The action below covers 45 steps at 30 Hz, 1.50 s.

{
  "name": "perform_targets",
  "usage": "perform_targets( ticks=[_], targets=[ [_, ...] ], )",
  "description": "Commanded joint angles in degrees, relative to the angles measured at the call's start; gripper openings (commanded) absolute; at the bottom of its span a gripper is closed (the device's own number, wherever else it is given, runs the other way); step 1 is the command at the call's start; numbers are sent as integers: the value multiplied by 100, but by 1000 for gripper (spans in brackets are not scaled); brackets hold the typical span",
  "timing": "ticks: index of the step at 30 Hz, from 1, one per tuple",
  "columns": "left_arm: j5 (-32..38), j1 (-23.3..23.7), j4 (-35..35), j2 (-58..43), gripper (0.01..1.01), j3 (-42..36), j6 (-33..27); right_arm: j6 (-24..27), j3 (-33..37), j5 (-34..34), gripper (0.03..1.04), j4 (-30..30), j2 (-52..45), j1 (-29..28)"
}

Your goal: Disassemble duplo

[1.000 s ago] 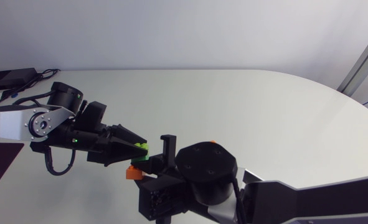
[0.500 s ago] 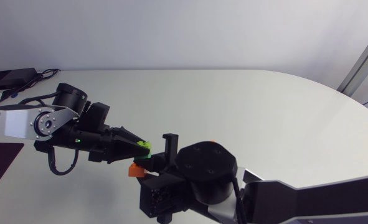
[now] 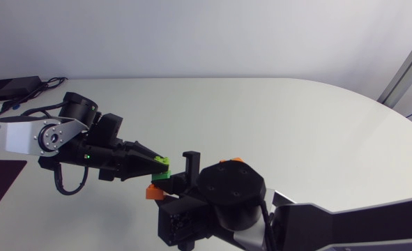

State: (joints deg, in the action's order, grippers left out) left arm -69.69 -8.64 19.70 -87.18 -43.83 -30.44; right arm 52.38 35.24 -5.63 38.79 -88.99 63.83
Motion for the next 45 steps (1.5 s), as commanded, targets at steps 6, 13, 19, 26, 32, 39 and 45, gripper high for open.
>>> perform_targets(
  ticks=[6, 13, 19, 26, 32, 39, 45],
  targets=[
    [245, 100, 16, -247, 254, -178, -112, 220, -149, -114, 210, 112, 154, 50],
    [913, 109, -19, -608, 257, -389, -6, 220, -237, -123, 210, 103, 224, 50],
    [1291, 65, -98, -713, 257, -433, 29, 229, -299, -123, 210, 103, 224, 41],
    [1423, 135, -239, -704, 257, -433, 143, 229, -325, -132, 210, 103, 224, 41],
    [2381, 320, -1162, -748, 257, -328, 873, 238, -396, -175, 210, 103, 224, 24],
    [4332, -67, -2322, -564, 293, 165, 1005, 238, -404, -228, 210, 103, 215, 15],
    [5009, -313, -2630, -546, 313, 323, 943, 264, -413, -272, 210, 103, 215, 15]
  ],
)
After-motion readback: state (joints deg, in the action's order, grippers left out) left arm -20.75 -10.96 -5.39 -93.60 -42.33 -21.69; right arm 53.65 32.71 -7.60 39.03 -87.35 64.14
